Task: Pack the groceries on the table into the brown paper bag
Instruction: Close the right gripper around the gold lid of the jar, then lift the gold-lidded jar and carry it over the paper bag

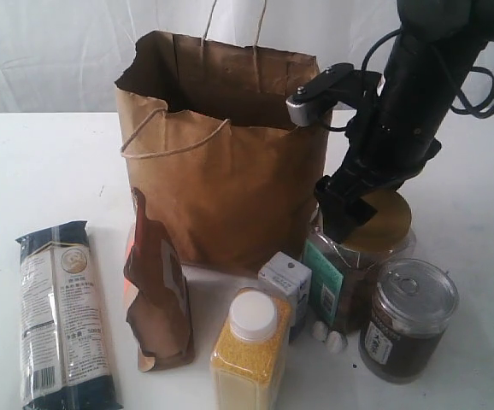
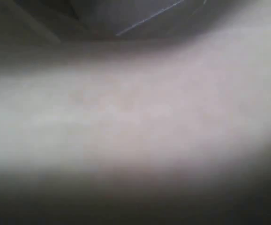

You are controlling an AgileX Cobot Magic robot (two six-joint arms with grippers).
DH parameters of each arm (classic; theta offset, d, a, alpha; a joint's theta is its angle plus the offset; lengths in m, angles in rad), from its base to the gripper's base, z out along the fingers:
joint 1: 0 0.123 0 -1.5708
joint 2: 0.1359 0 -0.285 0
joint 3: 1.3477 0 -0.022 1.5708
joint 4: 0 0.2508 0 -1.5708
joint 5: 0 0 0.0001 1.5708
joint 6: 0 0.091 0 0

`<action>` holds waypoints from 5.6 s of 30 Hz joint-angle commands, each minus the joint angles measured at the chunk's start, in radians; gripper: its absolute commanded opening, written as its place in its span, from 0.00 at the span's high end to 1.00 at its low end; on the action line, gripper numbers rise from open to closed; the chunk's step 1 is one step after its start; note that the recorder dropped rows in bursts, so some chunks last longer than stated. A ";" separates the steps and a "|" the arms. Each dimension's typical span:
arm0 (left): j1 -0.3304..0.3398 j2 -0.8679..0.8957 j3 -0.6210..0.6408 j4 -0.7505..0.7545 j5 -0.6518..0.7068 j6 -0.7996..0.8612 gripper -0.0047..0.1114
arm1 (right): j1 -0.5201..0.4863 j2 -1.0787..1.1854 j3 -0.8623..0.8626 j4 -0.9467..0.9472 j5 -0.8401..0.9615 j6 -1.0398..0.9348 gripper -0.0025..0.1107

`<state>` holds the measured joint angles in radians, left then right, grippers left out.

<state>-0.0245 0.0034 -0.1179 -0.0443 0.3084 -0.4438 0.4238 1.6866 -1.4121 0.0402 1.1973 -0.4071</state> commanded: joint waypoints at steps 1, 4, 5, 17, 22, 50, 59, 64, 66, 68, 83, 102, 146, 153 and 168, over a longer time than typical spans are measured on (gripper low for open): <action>-0.006 -0.003 0.006 -0.004 -0.002 -0.001 0.96 | -0.006 -0.012 0.003 0.015 0.024 0.012 0.14; -0.006 -0.003 0.006 -0.004 -0.002 -0.001 0.96 | -0.006 -0.015 0.005 0.015 0.024 0.012 0.14; -0.006 -0.003 0.006 -0.004 -0.002 -0.001 0.96 | -0.006 -0.017 0.005 0.015 0.011 0.012 0.14; -0.006 -0.003 0.006 -0.004 -0.002 -0.001 0.96 | -0.006 -0.078 0.007 0.040 -0.049 0.049 0.14; -0.006 -0.003 0.006 -0.004 -0.002 -0.001 0.96 | -0.006 -0.161 0.102 0.040 -0.116 0.049 0.14; -0.006 -0.003 0.006 -0.004 -0.002 -0.001 0.96 | -0.025 -0.099 0.169 0.035 -0.192 0.018 0.14; -0.006 -0.003 0.006 -0.004 -0.002 -0.001 0.96 | -0.025 -0.101 0.167 0.033 -0.190 -0.008 0.14; -0.006 -0.003 0.006 -0.004 -0.002 -0.001 0.96 | -0.025 -0.106 0.167 0.030 -0.197 -0.044 0.14; -0.006 -0.003 0.006 -0.004 -0.002 -0.001 0.96 | -0.025 -0.106 0.169 0.030 -0.205 -0.044 0.14; -0.006 -0.003 0.006 -0.004 -0.002 -0.001 0.96 | -0.025 -0.106 0.169 0.034 -0.205 -0.044 0.14; -0.006 -0.003 0.006 -0.004 -0.002 -0.001 0.96 | -0.025 -0.051 0.169 0.065 -0.184 -0.044 0.15; -0.006 -0.003 0.006 -0.004 -0.002 -0.001 0.96 | -0.026 -0.184 0.169 0.054 -0.177 -0.035 0.98; -0.006 -0.003 0.006 -0.004 -0.002 -0.001 0.96 | -0.025 -0.528 -0.149 0.188 -0.506 -0.010 0.98; -0.006 -0.003 0.006 -0.004 -0.002 -0.001 0.96 | -0.024 -0.445 -0.211 0.251 -0.567 -0.038 0.98; -0.006 -0.003 0.006 -0.004 -0.002 -0.001 0.96 | 0.023 -0.278 -0.239 0.371 -0.660 -0.175 0.98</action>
<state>-0.0245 0.0034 -0.1179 -0.0443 0.3084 -0.4438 0.4399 1.3984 -1.6355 0.4055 0.6247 -0.5676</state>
